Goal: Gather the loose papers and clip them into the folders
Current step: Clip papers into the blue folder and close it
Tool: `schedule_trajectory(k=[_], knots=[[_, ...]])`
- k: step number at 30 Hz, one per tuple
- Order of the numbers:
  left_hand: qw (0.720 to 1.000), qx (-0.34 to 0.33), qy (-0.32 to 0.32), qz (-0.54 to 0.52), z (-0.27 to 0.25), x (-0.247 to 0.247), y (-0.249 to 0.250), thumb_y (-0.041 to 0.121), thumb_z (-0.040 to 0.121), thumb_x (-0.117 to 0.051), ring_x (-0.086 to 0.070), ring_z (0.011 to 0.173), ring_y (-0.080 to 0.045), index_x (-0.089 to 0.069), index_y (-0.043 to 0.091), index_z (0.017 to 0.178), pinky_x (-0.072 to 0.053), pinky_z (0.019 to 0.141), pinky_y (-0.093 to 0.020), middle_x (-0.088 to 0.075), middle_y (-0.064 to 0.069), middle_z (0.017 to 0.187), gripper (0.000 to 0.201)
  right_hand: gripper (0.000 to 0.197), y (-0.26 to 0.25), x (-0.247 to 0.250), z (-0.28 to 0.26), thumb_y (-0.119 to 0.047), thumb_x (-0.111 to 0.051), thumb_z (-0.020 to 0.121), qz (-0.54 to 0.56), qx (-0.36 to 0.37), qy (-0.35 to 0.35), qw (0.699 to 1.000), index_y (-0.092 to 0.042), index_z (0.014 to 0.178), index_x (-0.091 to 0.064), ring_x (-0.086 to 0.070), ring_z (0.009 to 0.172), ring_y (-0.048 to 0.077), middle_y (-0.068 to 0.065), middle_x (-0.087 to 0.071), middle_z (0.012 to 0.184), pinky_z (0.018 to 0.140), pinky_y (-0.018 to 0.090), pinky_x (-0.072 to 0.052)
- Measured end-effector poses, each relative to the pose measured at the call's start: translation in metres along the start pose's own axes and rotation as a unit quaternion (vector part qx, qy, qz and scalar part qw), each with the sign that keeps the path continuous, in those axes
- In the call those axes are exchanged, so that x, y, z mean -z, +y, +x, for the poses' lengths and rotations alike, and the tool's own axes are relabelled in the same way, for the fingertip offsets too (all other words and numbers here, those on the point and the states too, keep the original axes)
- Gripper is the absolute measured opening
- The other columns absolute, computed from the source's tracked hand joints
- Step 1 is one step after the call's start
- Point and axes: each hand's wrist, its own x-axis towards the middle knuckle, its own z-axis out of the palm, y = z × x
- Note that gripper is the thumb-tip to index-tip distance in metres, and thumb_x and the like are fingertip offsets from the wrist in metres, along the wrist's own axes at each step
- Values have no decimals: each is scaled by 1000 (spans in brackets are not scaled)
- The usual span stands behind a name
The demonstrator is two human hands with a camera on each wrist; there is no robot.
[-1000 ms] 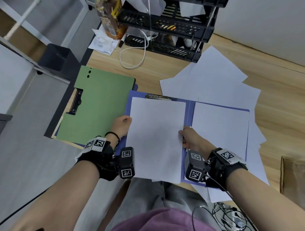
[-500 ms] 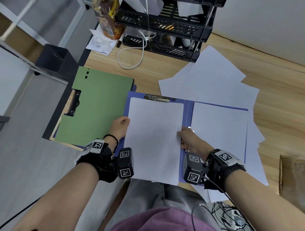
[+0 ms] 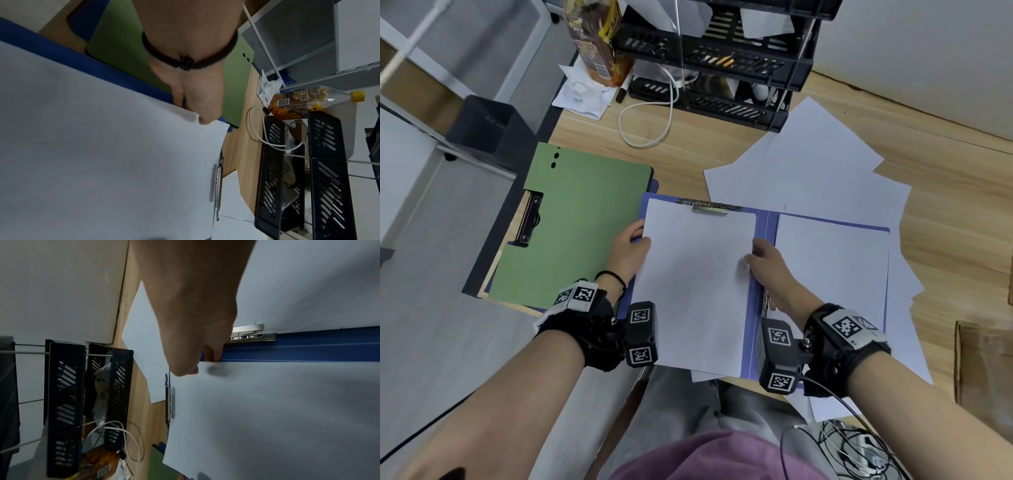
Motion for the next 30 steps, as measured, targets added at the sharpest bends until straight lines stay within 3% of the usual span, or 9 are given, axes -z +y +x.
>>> schedule_trajectory(k=[4,7,8,13,16,20,22,26,30], knots=[[1000,-5,2,1,0,-6,7,2,90,-44,-52,120,-18,-45,19,141,-41,94,-26,-53,0,135,53,34,8,-2,8,-8,-43,73,34,-10,24,999,10,99,-56,-46,78,20,35,-57,107,71,32,-37],[999,-7,-31,39,1,-10,7,18,82,-47,-53,117,-15,-51,28,135,-41,105,-35,-51,6,135,54,7,-4,0,-2,-2,-43,79,35,-18,16,999,-3,72,-42,-31,67,19,23,-36,72,61,29,-24],[998,0,-40,47,6,-10,3,27,76,-48,-53,117,-16,-53,30,129,-41,105,-40,-51,4,136,54,22,-6,1,-2,2,-42,83,45,-19,14,999,-13,68,-33,-23,64,17,12,-27,68,59,29,-17],[997,22,-62,45,18,-9,9,33,65,-48,-52,89,-21,-55,15,98,-42,85,-34,-56,-1,109,39,37,-3,4,7,3,-43,84,71,-8,1,997,-23,64,-24,-16,63,16,-2,-19,67,59,30,-12],[997,21,-58,37,25,-8,5,31,67,-48,-55,97,-20,-58,14,111,-44,91,-35,-58,0,114,48,34,2,7,13,-3,-47,81,101,-24,-7,995,-27,63,-30,-28,64,16,-6,-29,69,60,26,-22],[998,18,-15,50,28,-16,3,27,66,-45,-41,86,-14,-53,17,93,-39,72,-31,-52,-2,92,30,19,5,11,17,-21,-52,75,115,-22,-26,993,-6,70,-42,-30,70,24,6,-36,76,67,34,-26],[996,-11,46,78,28,-21,6,22,67,-46,-43,74,-29,-52,6,89,-39,69,-35,-51,-15,86,28,11,-2,18,15,-24,-56,85,129,-23,12,991,-15,82,-51,-41,66,23,7,-45,75,64,37,-37],[985,-72,114,110,34,-34,30,8,86,-47,-52,87,-28,-54,6,120,-45,85,-39,-54,-11,100,35,16,-8,41,19,-19,-50,96,177,-45,66,981,-7,99,-58,-58,65,21,7,-61,78,62,30,-54],[988,-83,-57,119,30,-61,64,7,93,-40,-53,64,-20,-45,25,135,-46,65,-29,-55,-2,90,47,29,-9,58,25,-29,-44,99,164,-96,45,981,-9,87,-61,-57,54,21,8,-65,74,54,26,-50]])
